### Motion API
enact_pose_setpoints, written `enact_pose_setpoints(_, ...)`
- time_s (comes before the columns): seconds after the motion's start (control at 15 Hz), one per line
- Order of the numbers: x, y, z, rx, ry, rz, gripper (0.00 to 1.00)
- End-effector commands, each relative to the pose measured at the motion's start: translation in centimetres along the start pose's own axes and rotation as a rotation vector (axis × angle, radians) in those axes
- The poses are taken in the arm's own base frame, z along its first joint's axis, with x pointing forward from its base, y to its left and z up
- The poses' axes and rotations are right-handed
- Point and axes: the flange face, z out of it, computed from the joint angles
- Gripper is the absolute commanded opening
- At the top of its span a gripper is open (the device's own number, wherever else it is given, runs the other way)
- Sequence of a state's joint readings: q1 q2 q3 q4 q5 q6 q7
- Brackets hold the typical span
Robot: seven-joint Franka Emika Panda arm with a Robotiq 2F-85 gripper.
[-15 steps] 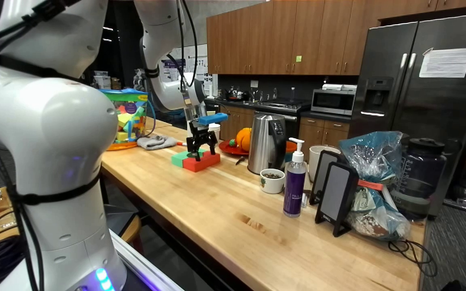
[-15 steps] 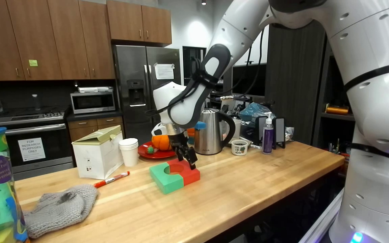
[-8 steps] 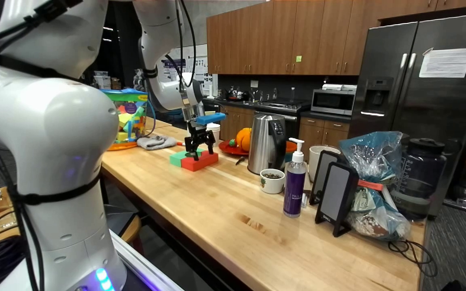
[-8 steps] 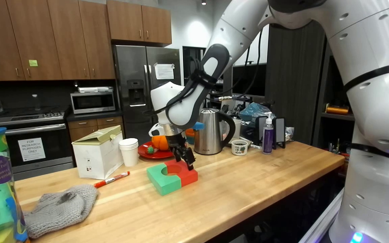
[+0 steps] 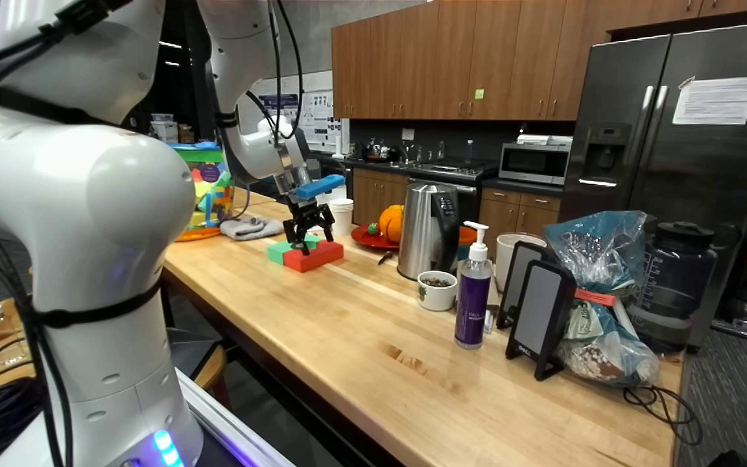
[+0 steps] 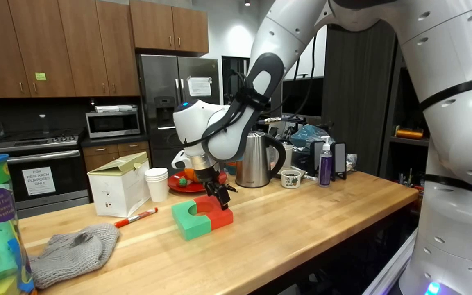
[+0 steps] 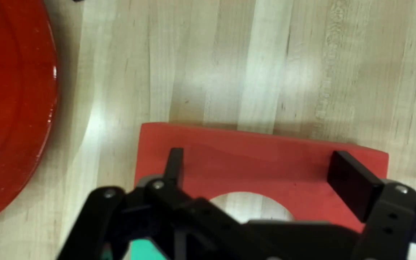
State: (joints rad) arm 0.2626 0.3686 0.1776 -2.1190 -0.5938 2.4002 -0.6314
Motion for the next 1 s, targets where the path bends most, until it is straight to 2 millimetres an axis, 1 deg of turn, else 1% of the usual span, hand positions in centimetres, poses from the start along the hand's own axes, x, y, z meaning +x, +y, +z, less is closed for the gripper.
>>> enact_pose_setpoints(0.0, 0.5, -1.9, -0.8, -0.069, -0.008, 0.054, 1.00)
enact_pose_setpoints(0.33, 0.5, -3.3, -2.7, -0.145, -0.022, 0.124, 1.00)
enact_pose_setpoints(0.53, 0.0, -4.1, -4.1, -0.182, -0.012, 0.164, 1.00)
enact_pose_setpoints(0.8, -2.0, -5.6, -6.5, -0.223, 0.028, 0.206, 1.00)
enact_pose_setpoints(0.93, -3.5, -6.2, -6.9, -0.227, 0.057, 0.182, 1.00)
